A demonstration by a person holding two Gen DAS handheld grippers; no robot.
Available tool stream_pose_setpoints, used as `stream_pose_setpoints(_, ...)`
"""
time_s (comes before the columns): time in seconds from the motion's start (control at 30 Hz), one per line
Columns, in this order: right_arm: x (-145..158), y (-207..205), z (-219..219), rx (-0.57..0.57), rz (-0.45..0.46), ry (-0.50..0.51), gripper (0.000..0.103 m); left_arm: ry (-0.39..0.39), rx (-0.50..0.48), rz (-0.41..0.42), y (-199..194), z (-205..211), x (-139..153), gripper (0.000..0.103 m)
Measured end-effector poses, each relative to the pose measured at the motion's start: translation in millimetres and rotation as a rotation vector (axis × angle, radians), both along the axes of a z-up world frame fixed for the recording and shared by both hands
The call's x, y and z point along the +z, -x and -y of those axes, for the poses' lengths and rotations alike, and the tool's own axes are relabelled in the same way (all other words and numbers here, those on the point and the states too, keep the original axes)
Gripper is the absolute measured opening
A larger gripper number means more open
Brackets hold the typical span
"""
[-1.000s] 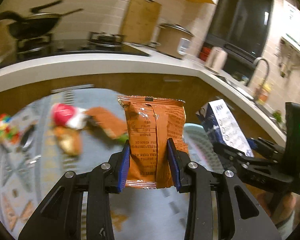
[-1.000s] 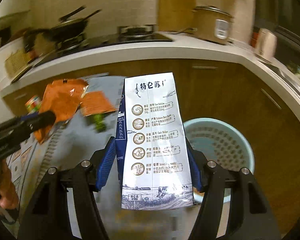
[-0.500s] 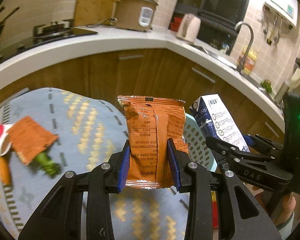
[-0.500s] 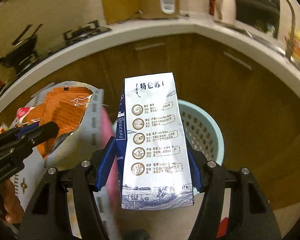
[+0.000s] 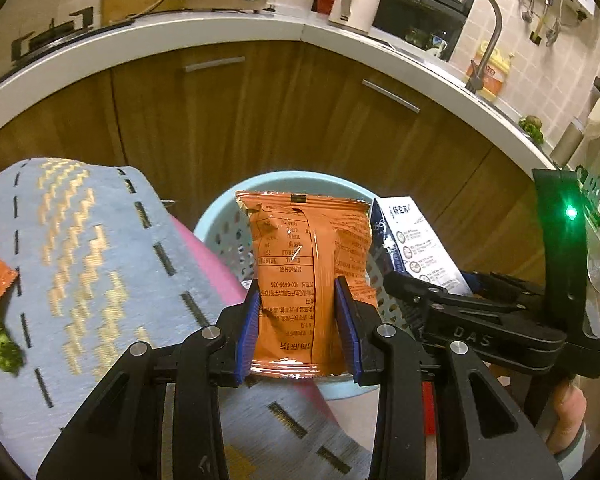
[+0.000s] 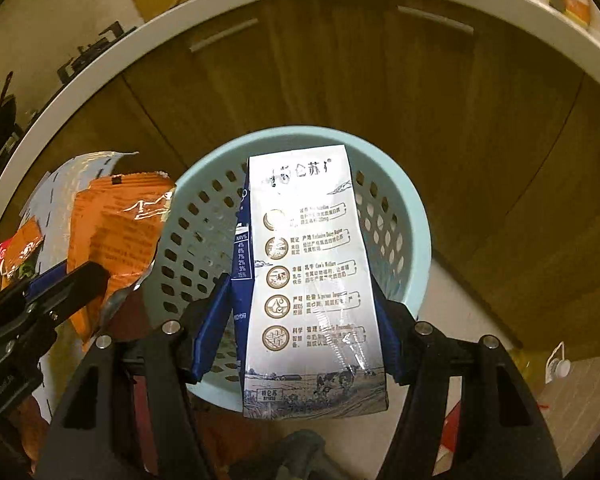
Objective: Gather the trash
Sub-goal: 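Open both tools to drop carton and snack bag into the basket, then move both open tools back over the rug toward the bread and wrapper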
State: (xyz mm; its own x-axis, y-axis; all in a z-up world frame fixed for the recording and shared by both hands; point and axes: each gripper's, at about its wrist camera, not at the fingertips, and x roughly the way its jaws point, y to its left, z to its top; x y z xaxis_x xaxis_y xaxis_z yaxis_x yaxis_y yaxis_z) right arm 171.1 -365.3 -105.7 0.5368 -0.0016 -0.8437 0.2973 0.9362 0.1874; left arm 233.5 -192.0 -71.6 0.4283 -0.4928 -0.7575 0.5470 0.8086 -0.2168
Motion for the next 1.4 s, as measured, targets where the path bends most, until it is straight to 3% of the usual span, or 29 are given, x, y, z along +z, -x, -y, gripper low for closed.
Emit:
stream_pose_setpoints(0.3, -5.4, -2.2, 15.1, -0.037, 0.002, -0.056, 0.062, -0.012, -0.023, 0.040, 8.5, 0.0, 1.0, 0.059)
stream_pose_setpoints(0.9, 34.8, 15.9, -20.2, 0.034, 0.100, 0.000, 0.066, 0.093, 0.067, 0.066, 27.6, -63.3, 27.9, 0.060)
stream_pose_setpoints(1.13, 74.3, 20.7, -63.1, 0.124, 0.177, 0.090, 0.066, 0.128, 0.164, 0.121, 43.1, -115.3, 52.8, 0.060)
stream_pose_setpoints(1.4, 104.5, 8.8, -134.4, 0.284, 0.256, 0.110, 0.064, 0.125, 0.366, 0.185, 48.5, -207.3, 81.7, 0.060)
